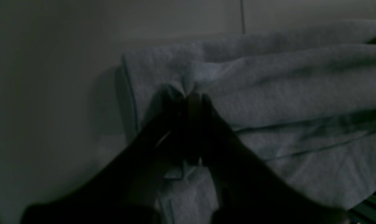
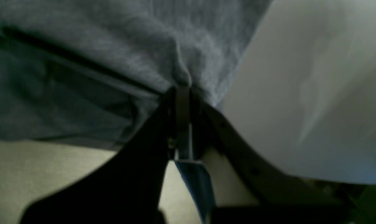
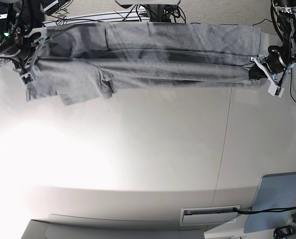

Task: Fold the T-shirt properly
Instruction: 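Lift and fold the gripped edge over onto the first fold, then lower the edge, release, and regrasp the collar end with the right gripper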

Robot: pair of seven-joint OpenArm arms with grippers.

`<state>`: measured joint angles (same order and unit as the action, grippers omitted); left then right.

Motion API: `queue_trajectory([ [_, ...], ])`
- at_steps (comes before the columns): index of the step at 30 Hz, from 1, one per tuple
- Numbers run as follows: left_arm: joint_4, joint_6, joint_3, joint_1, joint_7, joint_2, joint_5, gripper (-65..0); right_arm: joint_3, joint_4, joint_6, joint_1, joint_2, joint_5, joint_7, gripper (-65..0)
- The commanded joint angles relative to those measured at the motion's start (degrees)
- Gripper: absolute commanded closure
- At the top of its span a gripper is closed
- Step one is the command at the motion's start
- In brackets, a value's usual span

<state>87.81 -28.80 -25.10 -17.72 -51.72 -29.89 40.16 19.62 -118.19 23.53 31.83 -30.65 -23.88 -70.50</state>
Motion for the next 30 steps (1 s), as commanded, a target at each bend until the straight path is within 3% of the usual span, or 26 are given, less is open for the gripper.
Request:
queue_trajectory([
  [1, 0.87, 0.2, -0.59, 0.26, -0.22, -1.42, 0.13, 0.0, 0.74, -0.85, -0.46, 0.11, -1.22, 1.27, 0.04, 0.0],
  [15, 6.75, 1.38, -0.59, 0.26, -4.35, -1.55, 0.17, 0.0, 0.74, -0.83, -2.05, 0.24, -1.25, 4.24, 0.42, 0.0],
  [22, 13.97, 2.16, -0.59, 0.24, -13.05, -1.55, 0.17, 0.0, 0.74, -0.83, -2.05, 0.24, -1.25, 4.28, 0.42, 0.0],
  [30, 14.36, 1.92, -0.59, -1.22, -16.96, -1.55, -1.16, 0.0, 0.74, -0.52, -2.6, 0.26, -1.25, 5.97, 0.09, 0.0],
])
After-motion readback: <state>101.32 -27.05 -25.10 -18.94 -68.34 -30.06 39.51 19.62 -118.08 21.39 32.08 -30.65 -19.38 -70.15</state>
